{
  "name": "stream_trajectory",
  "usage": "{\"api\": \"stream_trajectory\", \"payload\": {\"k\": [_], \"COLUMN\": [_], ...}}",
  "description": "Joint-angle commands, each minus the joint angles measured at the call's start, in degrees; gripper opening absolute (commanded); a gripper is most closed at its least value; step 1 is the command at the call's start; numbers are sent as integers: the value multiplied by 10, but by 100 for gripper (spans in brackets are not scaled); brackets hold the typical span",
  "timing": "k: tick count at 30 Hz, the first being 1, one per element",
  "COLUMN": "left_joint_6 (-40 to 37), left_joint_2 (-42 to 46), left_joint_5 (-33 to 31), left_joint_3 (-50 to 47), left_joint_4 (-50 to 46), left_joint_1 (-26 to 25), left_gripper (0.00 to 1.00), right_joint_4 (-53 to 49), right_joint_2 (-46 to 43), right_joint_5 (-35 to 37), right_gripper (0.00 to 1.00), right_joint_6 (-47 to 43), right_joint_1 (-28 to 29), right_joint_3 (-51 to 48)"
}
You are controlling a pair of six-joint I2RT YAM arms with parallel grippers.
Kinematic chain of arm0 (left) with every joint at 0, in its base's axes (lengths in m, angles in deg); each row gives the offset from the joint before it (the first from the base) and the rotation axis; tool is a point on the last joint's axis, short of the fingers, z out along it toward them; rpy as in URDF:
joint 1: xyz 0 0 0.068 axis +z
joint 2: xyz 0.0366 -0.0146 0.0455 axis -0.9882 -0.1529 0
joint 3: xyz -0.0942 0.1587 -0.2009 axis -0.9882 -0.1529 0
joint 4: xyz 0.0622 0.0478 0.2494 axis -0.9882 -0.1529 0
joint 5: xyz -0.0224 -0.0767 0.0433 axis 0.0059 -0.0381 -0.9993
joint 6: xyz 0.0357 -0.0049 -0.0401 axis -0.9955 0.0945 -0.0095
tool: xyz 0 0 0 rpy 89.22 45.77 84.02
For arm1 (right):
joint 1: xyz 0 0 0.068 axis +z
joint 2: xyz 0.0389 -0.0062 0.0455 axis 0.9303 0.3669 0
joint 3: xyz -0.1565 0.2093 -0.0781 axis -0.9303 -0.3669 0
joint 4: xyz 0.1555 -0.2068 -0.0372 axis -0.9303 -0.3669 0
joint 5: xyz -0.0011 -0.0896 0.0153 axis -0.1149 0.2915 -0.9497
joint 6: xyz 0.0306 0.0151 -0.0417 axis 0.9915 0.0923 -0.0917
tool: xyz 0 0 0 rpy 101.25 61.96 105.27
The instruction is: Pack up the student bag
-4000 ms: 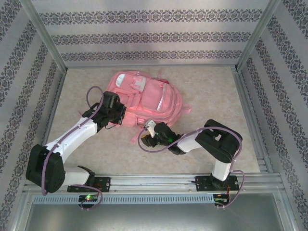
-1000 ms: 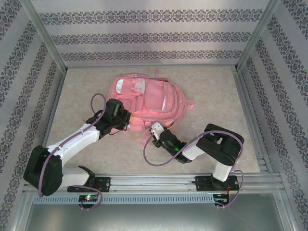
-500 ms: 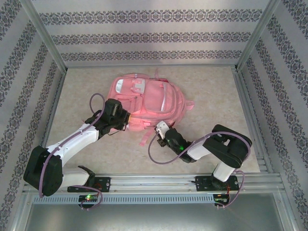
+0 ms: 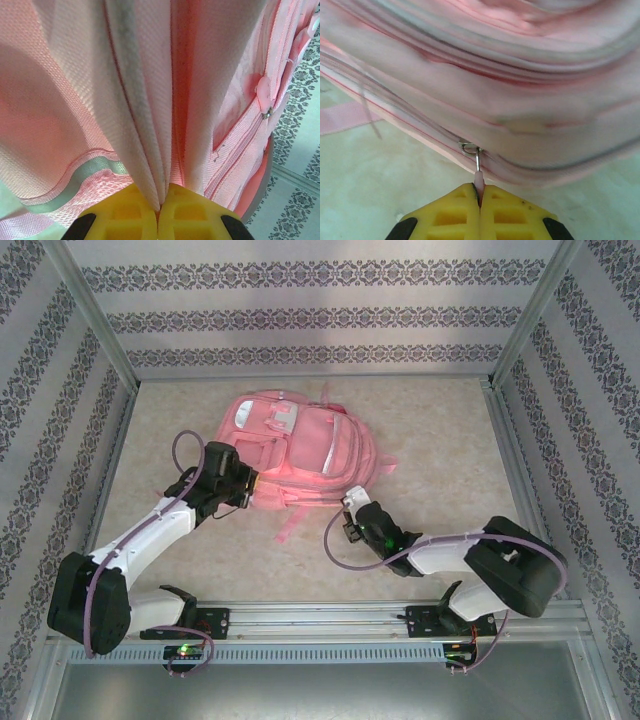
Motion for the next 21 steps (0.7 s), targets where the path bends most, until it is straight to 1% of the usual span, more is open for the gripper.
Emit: {"api": "stream_trajectory", "payload": {"k": [1,4,6,9,11,13,16,17,18,20,21], "left_joint_6": [-45,-74,-98,-129,-172,-228,-313,-335,-350,-400,-423], "left_joint_2": [25,28,29,34,19,-19,-112,-140,-160,-204,-224], "left_joint_5": [-39,-37,-40,-44,-35,-7,65,88,101,136,156], "left_joint_3": [0,2,7,11,36,76,164,191,209,248,269], "left_joint_4": [-33,-42,-61,-74,-90,-100,-144,-151,-156,-148,-144], "left_joint_1": [31,43,52,65,76,81,81,81,81,81,80], "left_gripper": [0,0,0,0,0,0,0,2,8,26,33], "right_joint_4": [-120,-194,-234,-249,-259,-251,-239,-237,-235,-233,-233], "right_joint_2": [-30,-52,-66,-87,-97,-103,-110,-110,-108,-96,-89], "right_joint_5": [60,76,74,39,-2,-50,-104,-117,-128,-157,-168], "right_gripper": [0,0,0,0,0,0,0,0,0,0,0], "right_joint_6": [48,81,93,81,73,62,53,54,55,61,64], "right_joint_1": [-16,-18,-22,-22,-21,-19,-11,-8,-4,5,11], "right_joint_3": [20,39,50,51,54,52,51,54,58,70,78]}}
